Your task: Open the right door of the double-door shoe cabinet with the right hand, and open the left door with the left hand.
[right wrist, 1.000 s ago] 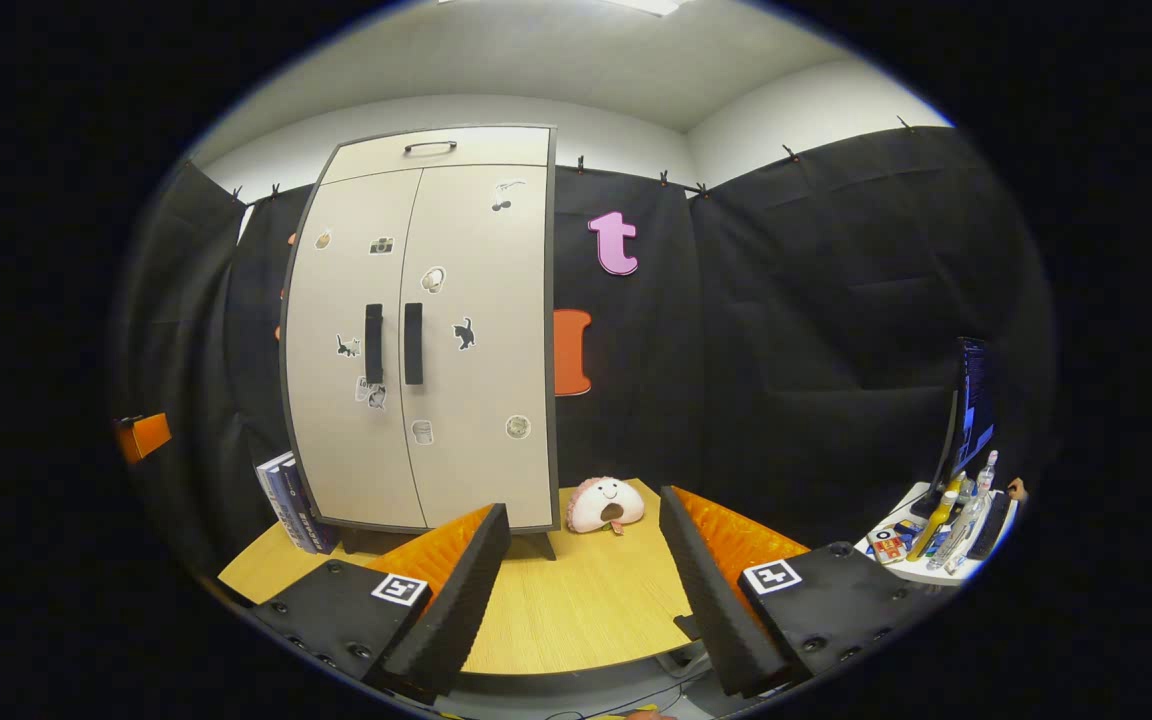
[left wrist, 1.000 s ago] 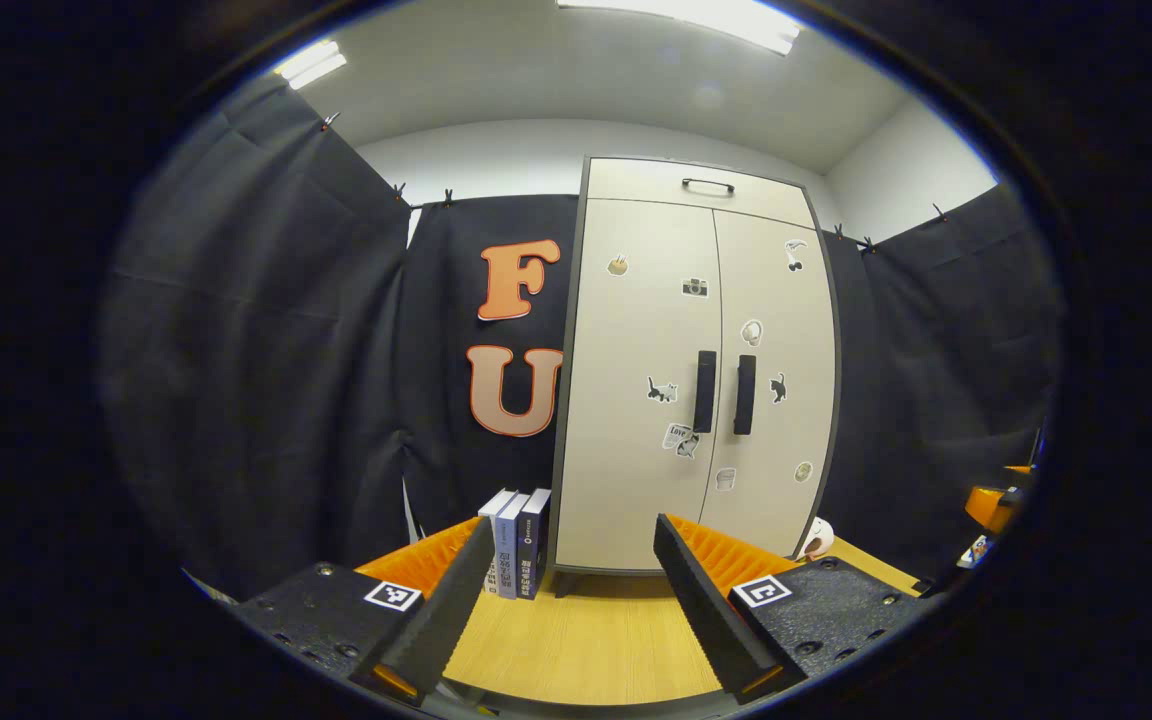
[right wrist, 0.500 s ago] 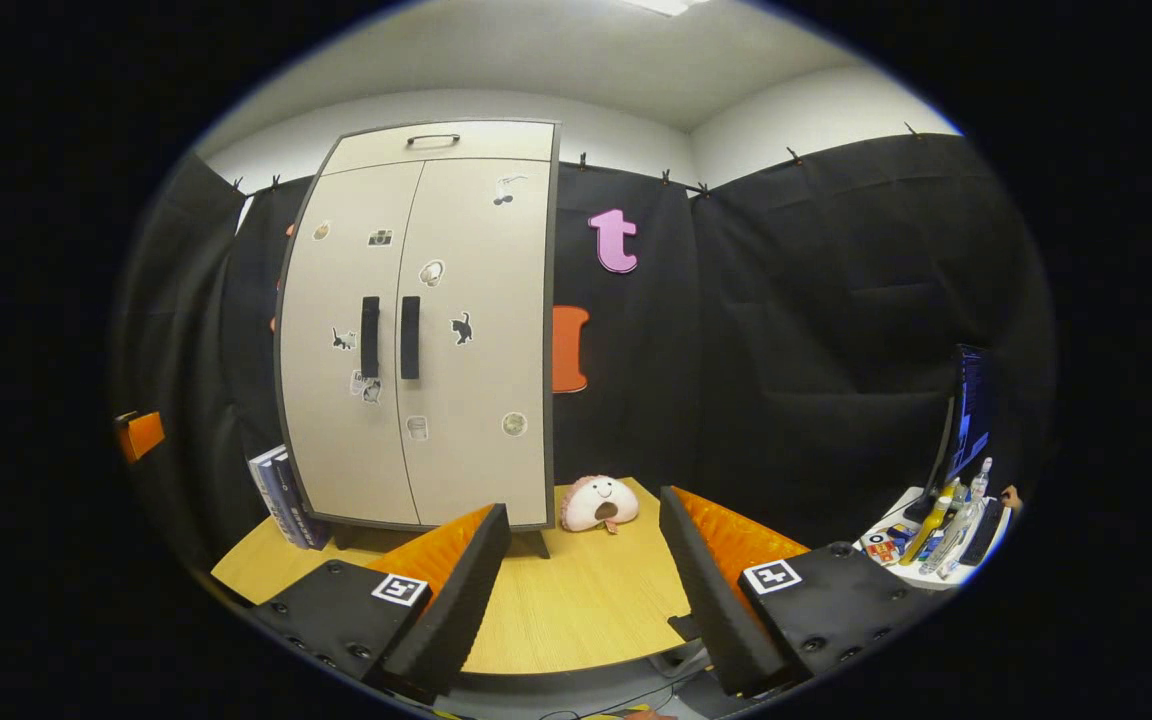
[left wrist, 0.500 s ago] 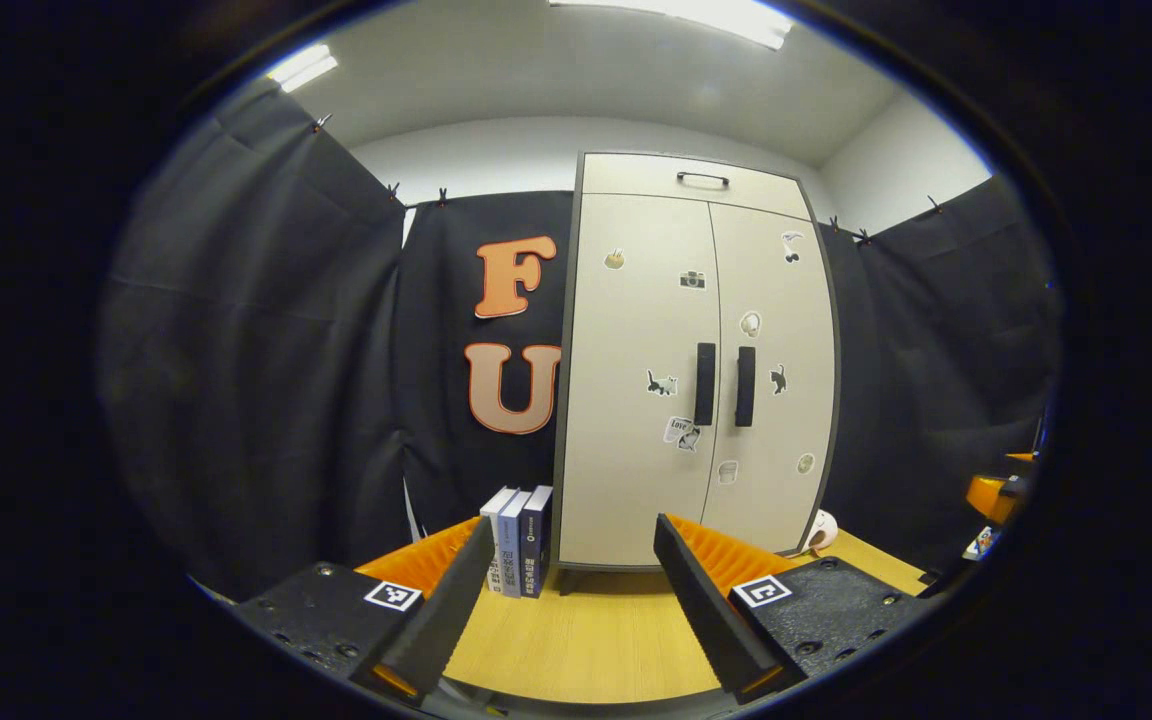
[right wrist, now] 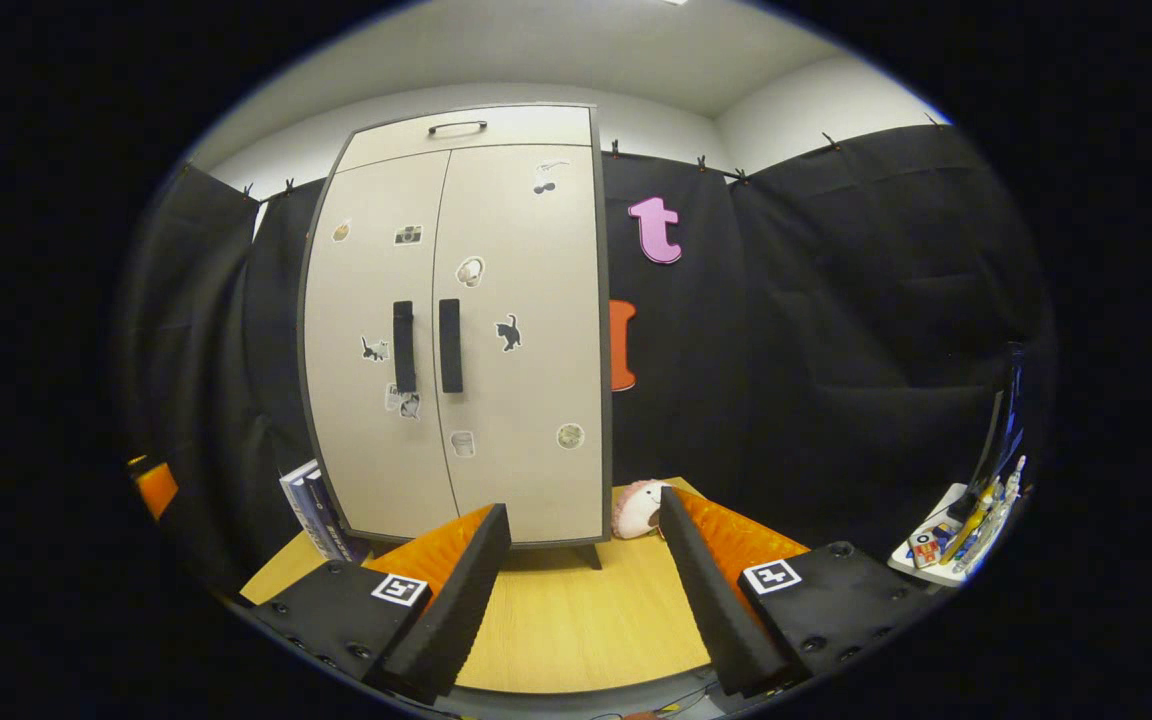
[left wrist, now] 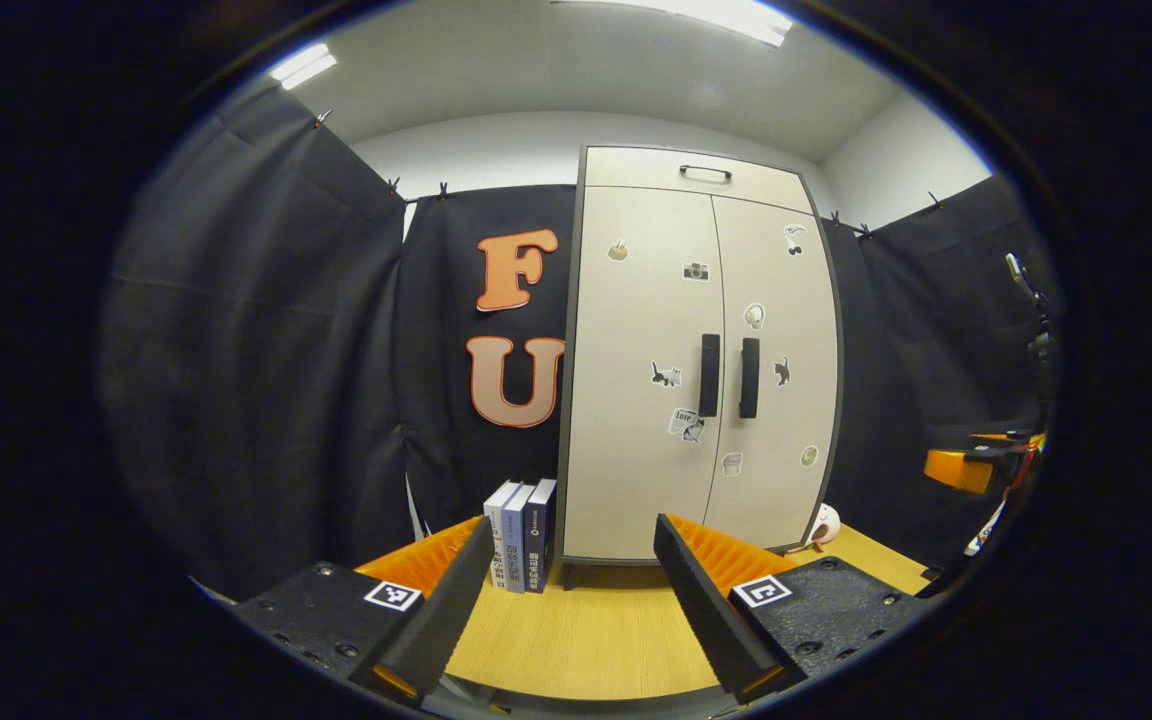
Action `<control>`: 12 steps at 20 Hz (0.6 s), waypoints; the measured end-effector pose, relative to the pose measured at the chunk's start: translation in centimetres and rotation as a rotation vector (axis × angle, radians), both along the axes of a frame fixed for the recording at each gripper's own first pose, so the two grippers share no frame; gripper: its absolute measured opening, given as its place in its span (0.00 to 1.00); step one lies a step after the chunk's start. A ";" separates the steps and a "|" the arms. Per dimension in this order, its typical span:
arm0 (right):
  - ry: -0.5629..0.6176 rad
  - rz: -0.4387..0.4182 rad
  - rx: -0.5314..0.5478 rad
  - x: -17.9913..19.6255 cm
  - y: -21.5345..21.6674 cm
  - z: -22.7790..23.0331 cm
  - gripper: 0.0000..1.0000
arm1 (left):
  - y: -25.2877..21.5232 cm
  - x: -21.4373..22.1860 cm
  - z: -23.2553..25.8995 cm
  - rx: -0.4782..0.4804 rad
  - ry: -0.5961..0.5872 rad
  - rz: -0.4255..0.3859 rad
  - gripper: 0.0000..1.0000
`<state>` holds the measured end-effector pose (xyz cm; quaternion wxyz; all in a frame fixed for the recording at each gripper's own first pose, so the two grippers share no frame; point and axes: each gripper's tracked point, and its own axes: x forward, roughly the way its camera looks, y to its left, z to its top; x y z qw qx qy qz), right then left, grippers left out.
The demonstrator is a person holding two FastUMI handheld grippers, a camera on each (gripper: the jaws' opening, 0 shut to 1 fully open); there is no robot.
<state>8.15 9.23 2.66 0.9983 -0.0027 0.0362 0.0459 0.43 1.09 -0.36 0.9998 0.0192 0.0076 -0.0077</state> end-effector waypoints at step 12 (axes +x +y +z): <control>-0.085 0.120 -0.014 14.6 12.2 7.6 0.99 | 2.7 1.2 -0.1 0.026 0.006 0.044 0.98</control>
